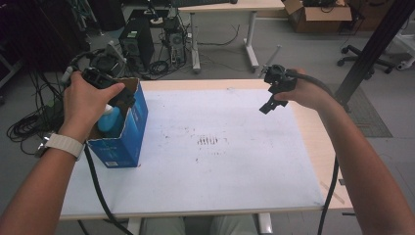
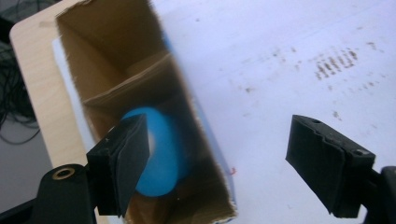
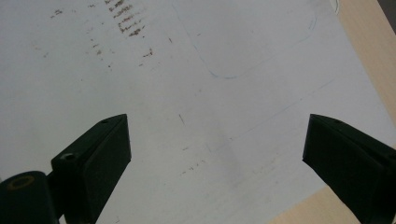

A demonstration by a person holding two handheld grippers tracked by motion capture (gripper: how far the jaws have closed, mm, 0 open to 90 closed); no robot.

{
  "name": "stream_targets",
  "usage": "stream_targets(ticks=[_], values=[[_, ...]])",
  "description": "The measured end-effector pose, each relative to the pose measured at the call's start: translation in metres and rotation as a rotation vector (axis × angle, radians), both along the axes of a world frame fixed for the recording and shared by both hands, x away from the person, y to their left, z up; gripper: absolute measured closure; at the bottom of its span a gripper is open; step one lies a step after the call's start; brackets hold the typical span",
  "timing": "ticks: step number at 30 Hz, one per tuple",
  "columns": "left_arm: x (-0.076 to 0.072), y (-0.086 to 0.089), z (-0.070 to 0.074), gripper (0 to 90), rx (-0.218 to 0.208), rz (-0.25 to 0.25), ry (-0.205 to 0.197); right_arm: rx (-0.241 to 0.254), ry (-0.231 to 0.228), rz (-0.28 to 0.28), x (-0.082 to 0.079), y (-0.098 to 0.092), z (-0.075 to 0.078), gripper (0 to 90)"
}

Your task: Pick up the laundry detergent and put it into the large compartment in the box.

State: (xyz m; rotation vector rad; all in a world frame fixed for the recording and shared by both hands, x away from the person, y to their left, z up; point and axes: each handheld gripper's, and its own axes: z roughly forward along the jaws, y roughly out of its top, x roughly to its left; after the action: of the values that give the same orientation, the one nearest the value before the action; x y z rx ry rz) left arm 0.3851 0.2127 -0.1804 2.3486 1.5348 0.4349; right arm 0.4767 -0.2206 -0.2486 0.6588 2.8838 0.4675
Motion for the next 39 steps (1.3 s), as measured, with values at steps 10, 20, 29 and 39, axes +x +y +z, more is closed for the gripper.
stream_targets(ticks=[10,20,29,39], values=[[-0.014,-0.024,0.011,20.0,-0.004,-0.126,-0.026,0.000,0.001,-0.002,-0.001,0.001,0.000,7.9],[-0.026,-0.052,0.015,13.5,-0.009,-0.266,-0.029,0.000,0.004,0.000,0.000,0.002,0.000,7.9],[-0.031,-0.067,0.014,8.3,-0.018,-0.326,-0.032,0.002,0.002,-0.003,-0.001,0.001,0.000,7.9],[-0.036,-0.077,0.011,7.5,-0.021,-0.384,-0.012,0.005,0.000,0.000,-0.002,0.002,0.001,7.9]])
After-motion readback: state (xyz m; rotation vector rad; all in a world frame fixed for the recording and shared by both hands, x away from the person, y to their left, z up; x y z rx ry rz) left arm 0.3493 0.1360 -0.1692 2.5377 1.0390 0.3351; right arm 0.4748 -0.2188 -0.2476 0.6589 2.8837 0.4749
